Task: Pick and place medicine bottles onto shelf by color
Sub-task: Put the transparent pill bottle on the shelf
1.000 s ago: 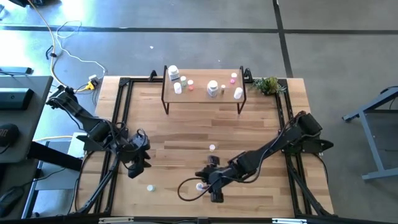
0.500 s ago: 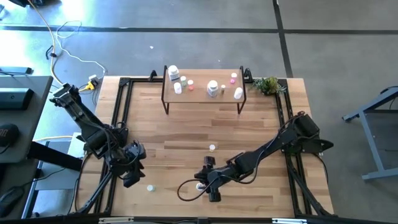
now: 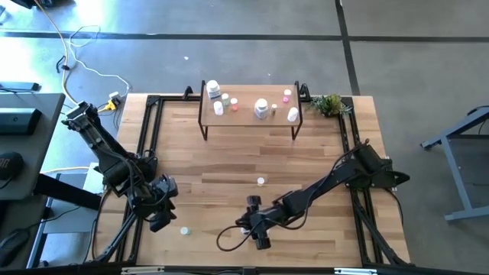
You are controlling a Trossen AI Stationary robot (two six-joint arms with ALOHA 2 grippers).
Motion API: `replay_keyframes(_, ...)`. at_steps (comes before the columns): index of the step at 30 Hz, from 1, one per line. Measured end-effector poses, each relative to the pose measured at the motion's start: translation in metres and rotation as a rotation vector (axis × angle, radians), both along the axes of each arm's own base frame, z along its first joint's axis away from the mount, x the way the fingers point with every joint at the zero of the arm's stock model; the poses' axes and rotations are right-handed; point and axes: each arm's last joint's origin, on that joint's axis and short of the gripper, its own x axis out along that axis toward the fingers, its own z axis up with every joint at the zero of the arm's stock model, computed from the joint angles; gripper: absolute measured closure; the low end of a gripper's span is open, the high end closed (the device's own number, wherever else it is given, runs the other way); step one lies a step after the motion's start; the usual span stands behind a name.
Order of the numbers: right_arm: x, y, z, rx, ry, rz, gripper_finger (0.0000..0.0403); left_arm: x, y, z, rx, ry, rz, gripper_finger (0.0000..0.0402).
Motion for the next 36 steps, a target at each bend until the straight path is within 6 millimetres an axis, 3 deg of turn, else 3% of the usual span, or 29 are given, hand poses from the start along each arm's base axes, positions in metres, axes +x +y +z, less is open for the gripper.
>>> replay_keyframes(15,0.003,-0.002,-0.011,0.022,0.038,0.016,0.02,0.0,0.0,0.0,0.004,-0.002,-0.008,0.0222)
replay_keyframes(36,0.005,-0.009,-0.011,0.088,0.089,-0.011,0.0292,0.0,0.001,0.0,0.057,-0.027,-0.053,0.0222)
